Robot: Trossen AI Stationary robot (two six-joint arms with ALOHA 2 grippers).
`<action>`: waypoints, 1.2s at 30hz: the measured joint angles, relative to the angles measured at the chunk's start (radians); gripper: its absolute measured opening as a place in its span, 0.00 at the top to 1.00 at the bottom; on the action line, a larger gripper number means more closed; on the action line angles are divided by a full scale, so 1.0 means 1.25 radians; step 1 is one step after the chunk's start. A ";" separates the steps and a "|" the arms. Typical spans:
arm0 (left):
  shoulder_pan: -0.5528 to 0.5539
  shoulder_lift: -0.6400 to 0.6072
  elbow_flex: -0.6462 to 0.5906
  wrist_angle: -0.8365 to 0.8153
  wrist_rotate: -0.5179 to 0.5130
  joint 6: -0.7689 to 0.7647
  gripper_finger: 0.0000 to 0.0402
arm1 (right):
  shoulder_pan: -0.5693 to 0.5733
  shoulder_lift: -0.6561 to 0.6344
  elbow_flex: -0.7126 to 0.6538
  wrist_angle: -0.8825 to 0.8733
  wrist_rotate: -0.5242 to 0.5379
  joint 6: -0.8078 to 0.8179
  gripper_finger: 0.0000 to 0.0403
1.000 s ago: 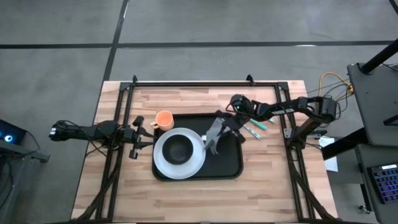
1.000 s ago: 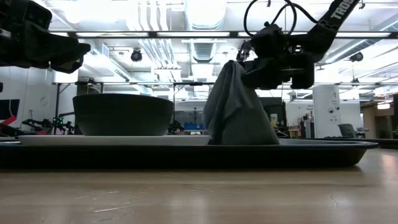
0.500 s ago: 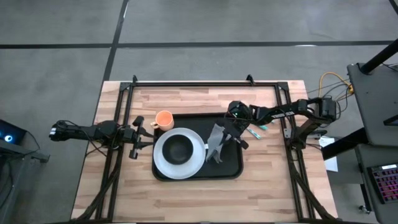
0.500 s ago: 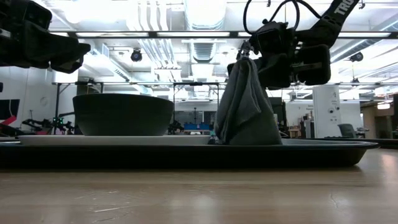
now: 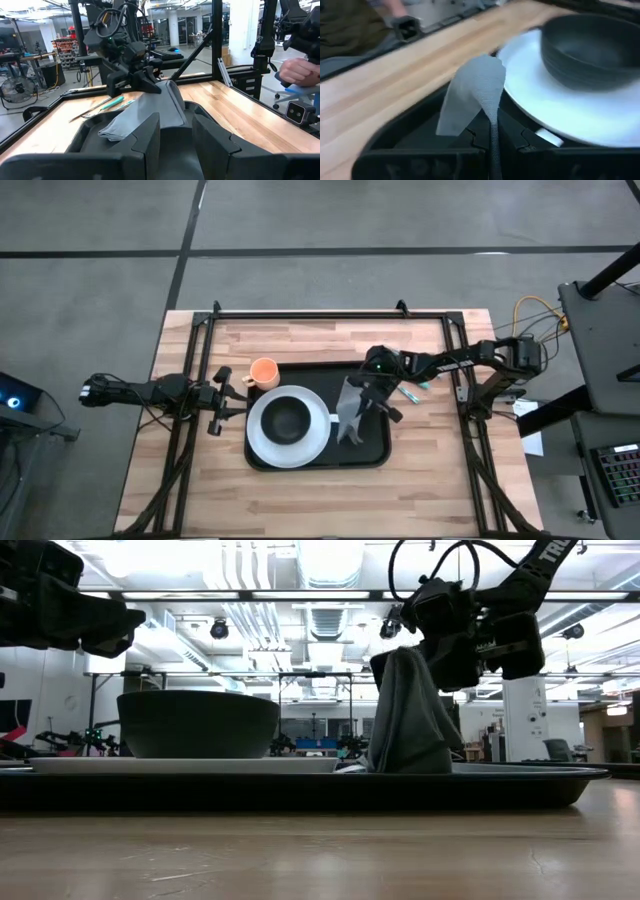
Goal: Set up tray
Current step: Put the gray napkin on the black serving tray beside the white plate
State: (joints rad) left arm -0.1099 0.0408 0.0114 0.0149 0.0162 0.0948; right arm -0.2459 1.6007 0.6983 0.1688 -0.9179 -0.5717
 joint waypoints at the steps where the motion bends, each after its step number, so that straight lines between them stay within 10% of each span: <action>1: 0.000 0.000 0.000 0.000 0.000 0.000 0.76 | 0.000 -0.001 0.000 0.001 0.026 0.018 0.98; 12: 0.000 0.000 0.000 0.000 0.000 0.000 0.76 | 0.033 0.005 -0.001 -0.069 0.016 0.012 0.96; 27: 0.000 0.000 0.000 0.000 0.000 0.000 0.76 | 0.038 -0.015 0.023 -0.197 0.016 0.112 0.53; 36: 0.000 0.000 0.000 0.000 0.000 0.000 0.76 | 0.038 -0.086 0.096 -0.413 0.073 0.116 0.46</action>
State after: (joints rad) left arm -0.1098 0.0410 0.0113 0.0149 0.0160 0.0948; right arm -0.1986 1.4926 0.8185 -0.3480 -0.8266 -0.4271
